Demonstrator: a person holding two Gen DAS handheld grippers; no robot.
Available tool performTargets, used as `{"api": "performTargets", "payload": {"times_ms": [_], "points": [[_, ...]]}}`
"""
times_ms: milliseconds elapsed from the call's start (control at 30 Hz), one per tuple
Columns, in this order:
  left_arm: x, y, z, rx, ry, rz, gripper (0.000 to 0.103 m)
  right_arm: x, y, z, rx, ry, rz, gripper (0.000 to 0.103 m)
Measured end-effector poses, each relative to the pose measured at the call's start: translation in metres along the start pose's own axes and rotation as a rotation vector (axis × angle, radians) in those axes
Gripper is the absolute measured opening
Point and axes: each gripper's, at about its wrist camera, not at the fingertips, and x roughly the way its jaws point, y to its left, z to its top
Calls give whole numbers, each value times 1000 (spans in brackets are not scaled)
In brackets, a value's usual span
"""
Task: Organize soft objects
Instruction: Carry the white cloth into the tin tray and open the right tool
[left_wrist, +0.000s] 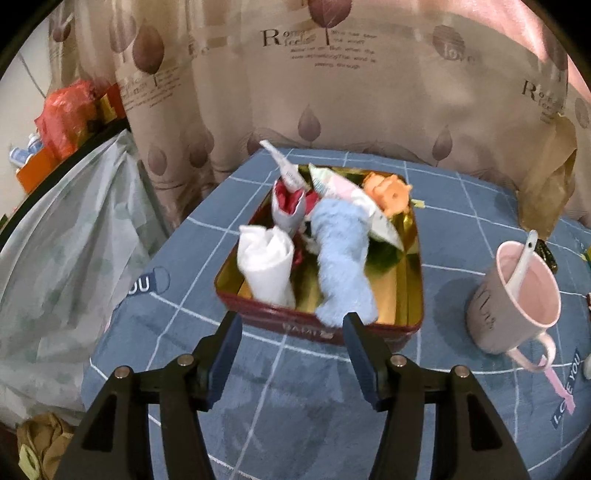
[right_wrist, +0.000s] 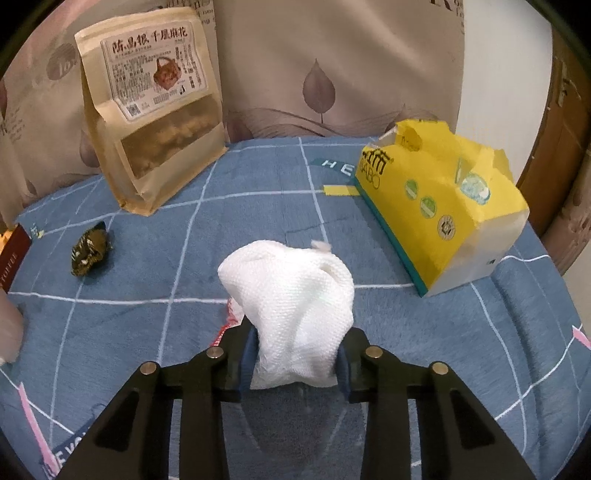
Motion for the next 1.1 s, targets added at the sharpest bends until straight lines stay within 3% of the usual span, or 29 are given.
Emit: {"api": "performTargets", "payload": {"times_ms": [267, 567, 867, 1100], "points": [[2, 12, -3, -50, -7, -11, 59, -35, 39, 23, -65, -54, 37, 32], [0, 20, -2, -89, -10, -2, 59, -95, 151, 53, -239, -123, 231, 32], [1, 32, -2, -129, -4, 18, 59, -130, 264, 45, -415, -133, 396, 32], [-1, 40, -3, -159, -17, 30, 59, -137, 330, 27, -513, -117, 464, 32]]}}
